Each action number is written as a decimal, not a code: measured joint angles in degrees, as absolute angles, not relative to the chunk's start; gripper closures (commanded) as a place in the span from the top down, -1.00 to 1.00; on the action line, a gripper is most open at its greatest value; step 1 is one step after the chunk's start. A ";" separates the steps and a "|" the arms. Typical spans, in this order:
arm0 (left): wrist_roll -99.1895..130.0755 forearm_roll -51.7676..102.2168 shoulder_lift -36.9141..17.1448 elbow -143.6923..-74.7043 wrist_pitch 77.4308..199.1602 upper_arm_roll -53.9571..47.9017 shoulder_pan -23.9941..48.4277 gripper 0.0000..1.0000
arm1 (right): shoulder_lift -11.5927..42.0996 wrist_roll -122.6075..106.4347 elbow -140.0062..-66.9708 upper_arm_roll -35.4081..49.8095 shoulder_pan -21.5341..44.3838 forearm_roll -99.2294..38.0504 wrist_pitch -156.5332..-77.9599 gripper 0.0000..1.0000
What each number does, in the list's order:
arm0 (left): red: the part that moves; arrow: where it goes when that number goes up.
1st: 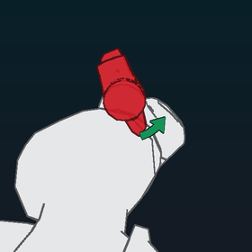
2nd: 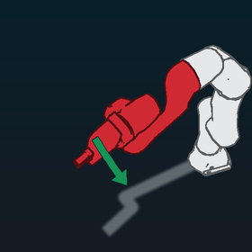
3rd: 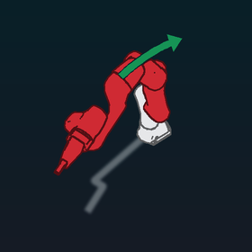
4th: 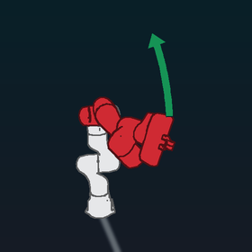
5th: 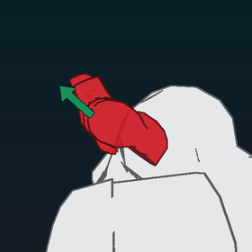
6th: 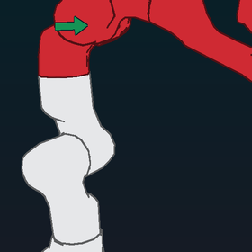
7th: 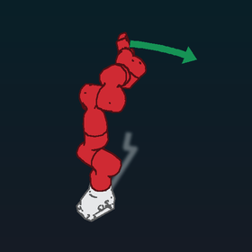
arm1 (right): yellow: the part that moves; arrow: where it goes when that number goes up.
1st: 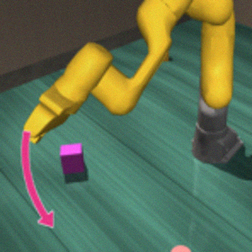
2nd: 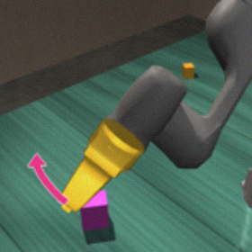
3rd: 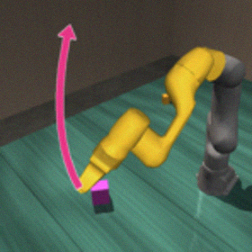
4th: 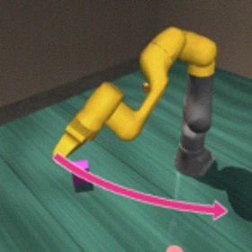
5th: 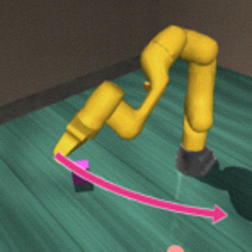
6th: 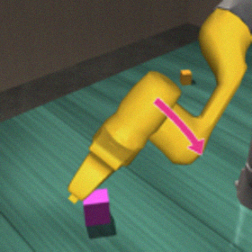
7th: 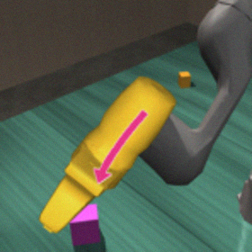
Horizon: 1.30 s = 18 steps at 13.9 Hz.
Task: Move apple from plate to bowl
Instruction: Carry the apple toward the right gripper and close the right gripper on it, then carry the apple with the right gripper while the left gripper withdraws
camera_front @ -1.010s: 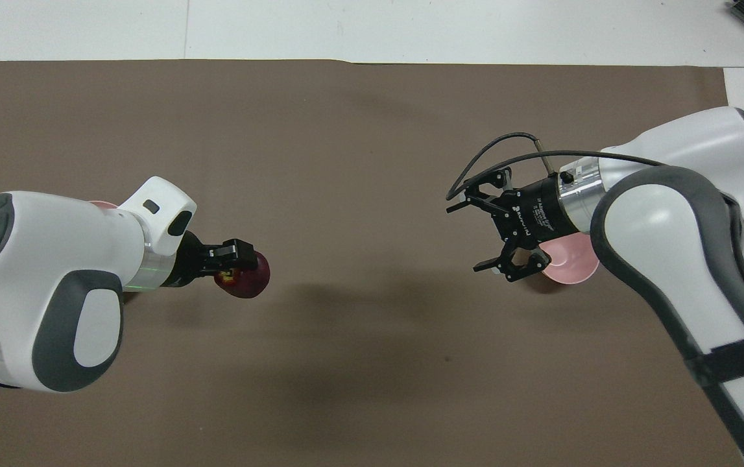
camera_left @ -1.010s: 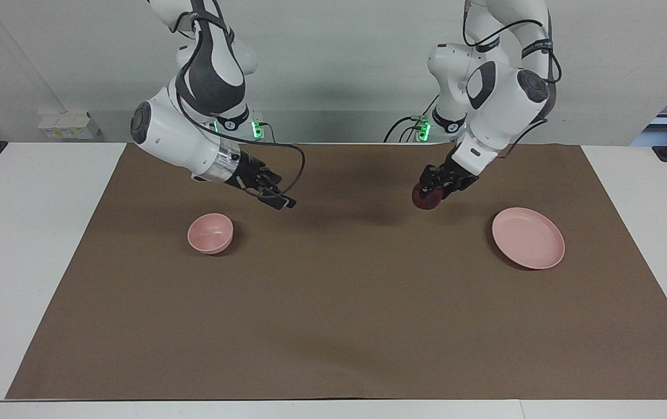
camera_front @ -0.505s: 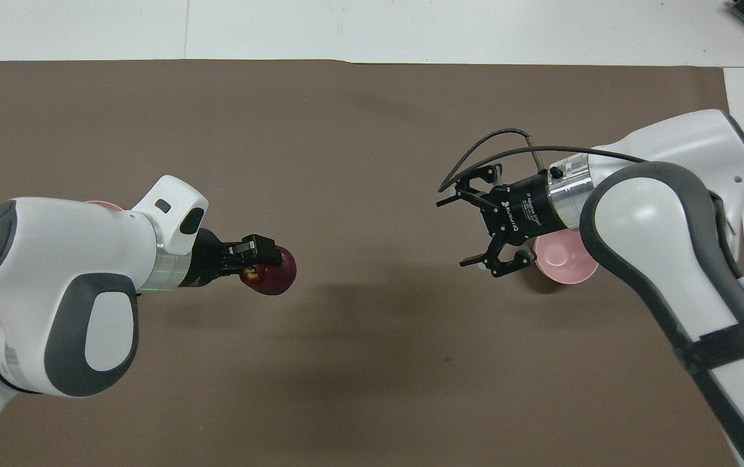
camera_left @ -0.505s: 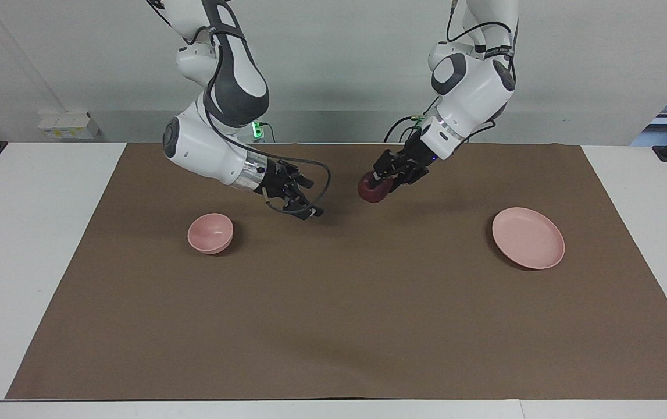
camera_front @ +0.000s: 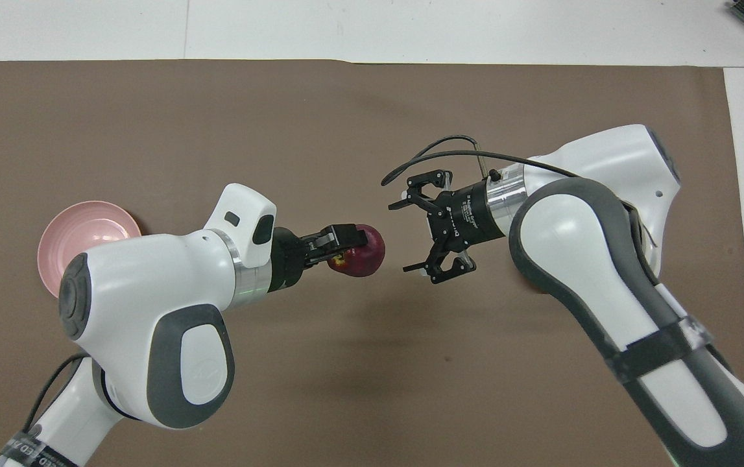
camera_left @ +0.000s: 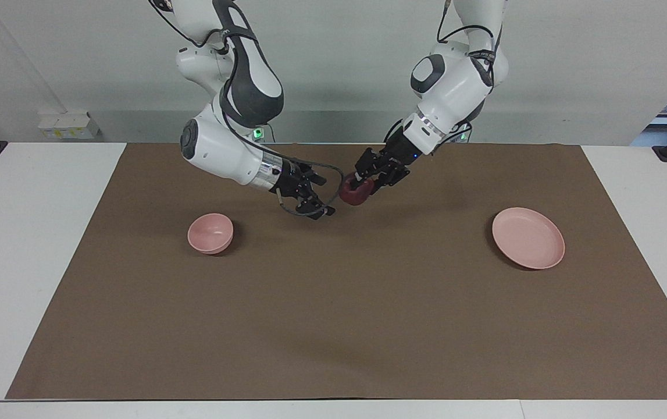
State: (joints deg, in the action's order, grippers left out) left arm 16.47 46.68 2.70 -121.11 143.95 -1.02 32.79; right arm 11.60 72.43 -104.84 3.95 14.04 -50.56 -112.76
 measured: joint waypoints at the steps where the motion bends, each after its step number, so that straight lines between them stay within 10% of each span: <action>1: 16.48 46.69 2.28 -120.48 143.95 -1.26 32.82 -1.00 | 11.60 72.43 -104.84 3.96 14.27 -50.56 -112.56 1.00; 4: 16.84 46.70 1.65 -118.69 143.96 -3.01 33.24 -1.00 | 11.69 72.45 -104.84 3.96 15.54 -50.56 -112.74 1.00; 5: 17.15 46.69 1.45 -118.17 144.21 -3.30 33.49 -1.00 | 11.69 72.46 -104.89 3.95 15.86 -50.56 -112.77 -0.29; 6: 17.55 46.69 1.21 -117.62 144.25 -3.47 33.54 -1.00 | 11.71 72.46 -104.89 3.94 16.13 -50.56 -112.78 -0.99; 12: 18.05 46.65 0.66 -116.99 144.36 -3.38 33.53 -0.81 | 11.72 72.46 -104.86 3.87 16.27 -50.56 -112.84 -1.00; 16: 18.15 46.65 0.63 -116.98 144.34 -3.41 33.53 0.54 | 11.72 72.46 -104.82 3.84 16.27 -50.56 -112.84 -1.00; 18: 18.26 46.65 0.63 -116.89 144.34 -3.38 33.53 0.91 | 11.67 72.46 -104.63 3.86 16.30 -50.30 -112.84 -1.00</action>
